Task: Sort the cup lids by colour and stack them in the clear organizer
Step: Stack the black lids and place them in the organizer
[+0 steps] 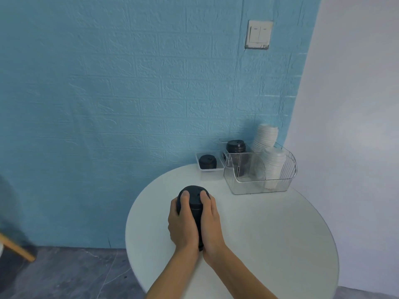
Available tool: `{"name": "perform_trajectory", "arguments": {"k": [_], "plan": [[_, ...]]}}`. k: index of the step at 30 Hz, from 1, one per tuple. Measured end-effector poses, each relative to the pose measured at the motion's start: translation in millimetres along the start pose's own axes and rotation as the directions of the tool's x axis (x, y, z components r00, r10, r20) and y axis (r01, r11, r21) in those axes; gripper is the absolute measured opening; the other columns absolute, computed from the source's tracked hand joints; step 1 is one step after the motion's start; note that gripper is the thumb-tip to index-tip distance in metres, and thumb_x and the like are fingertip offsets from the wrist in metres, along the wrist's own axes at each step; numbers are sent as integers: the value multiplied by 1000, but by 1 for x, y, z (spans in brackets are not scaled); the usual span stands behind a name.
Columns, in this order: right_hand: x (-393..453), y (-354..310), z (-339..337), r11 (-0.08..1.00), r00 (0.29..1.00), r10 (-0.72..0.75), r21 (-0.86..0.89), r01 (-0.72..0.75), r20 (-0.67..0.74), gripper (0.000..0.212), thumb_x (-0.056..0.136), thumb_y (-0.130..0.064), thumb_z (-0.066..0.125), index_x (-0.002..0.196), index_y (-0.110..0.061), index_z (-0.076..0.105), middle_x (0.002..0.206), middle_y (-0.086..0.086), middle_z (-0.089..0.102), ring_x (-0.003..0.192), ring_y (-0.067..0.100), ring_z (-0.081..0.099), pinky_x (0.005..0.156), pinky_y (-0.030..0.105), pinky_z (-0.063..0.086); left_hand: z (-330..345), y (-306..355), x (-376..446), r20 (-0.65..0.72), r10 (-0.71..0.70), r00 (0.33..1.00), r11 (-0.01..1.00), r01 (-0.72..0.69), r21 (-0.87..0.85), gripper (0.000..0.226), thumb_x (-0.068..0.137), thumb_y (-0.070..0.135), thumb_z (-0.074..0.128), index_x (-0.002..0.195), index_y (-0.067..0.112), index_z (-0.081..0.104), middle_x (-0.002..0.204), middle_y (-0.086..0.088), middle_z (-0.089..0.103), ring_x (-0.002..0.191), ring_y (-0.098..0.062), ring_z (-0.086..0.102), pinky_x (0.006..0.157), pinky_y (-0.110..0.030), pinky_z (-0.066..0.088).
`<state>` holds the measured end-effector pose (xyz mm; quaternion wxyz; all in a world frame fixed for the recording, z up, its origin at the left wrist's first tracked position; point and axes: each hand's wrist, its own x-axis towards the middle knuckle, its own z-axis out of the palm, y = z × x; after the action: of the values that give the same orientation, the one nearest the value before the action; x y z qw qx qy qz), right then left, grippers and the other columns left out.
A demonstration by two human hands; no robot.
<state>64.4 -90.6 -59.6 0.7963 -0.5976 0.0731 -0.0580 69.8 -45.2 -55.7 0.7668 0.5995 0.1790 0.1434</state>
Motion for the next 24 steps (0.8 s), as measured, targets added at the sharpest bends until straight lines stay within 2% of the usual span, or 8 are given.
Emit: {"name": "perform_trajectory", "arguments": {"k": [3, 9, 20, 24], "plan": [[7, -3, -4, 1000, 1000, 0, -8, 0, -14, 26, 100, -53, 47, 111, -42, 67, 106, -12, 75, 103, 12, 71, 100, 45, 55, 8, -2, 5, 27, 1, 1000, 1000, -1, 1, 26, 83, 65, 51, 93, 48, 68, 90, 14, 75, 91, -16, 71, 91, -48, 57], [25, -13, -15, 1000, 999, -23, -21, 22, -36, 24, 102, -52, 46, 112, -45, 66, 107, -14, 75, 104, 9, 70, 101, 42, 54, 32, -2, 15, 60, -9, 998, 1000, 10, -19, 19, 97, 49, 55, 92, 39, 71, 89, 11, 76, 90, -18, 72, 90, -48, 57], [46, -22, -30, 994, 992, -102, -48, 99, -73, 23, 103, -49, 46, 118, -45, 63, 111, -15, 73, 106, 7, 69, 101, 41, 53, 62, -1, 23, 100, 45, 994, 998, -40, -51, 24, 101, 44, 51, 98, 30, 71, 93, 6, 76, 92, -20, 71, 84, -41, 56], [52, -37, -34, 985, 984, -161, -79, 154, -81, 22, 103, -49, 47, 119, -47, 62, 113, -16, 73, 108, 6, 68, 102, 39, 53, 75, 13, 21, 116, 66, 991, 995, -56, -85, 24, 101, 43, 52, 96, 29, 72, 91, 7, 76, 90, -18, 72, 87, -43, 57]]}}
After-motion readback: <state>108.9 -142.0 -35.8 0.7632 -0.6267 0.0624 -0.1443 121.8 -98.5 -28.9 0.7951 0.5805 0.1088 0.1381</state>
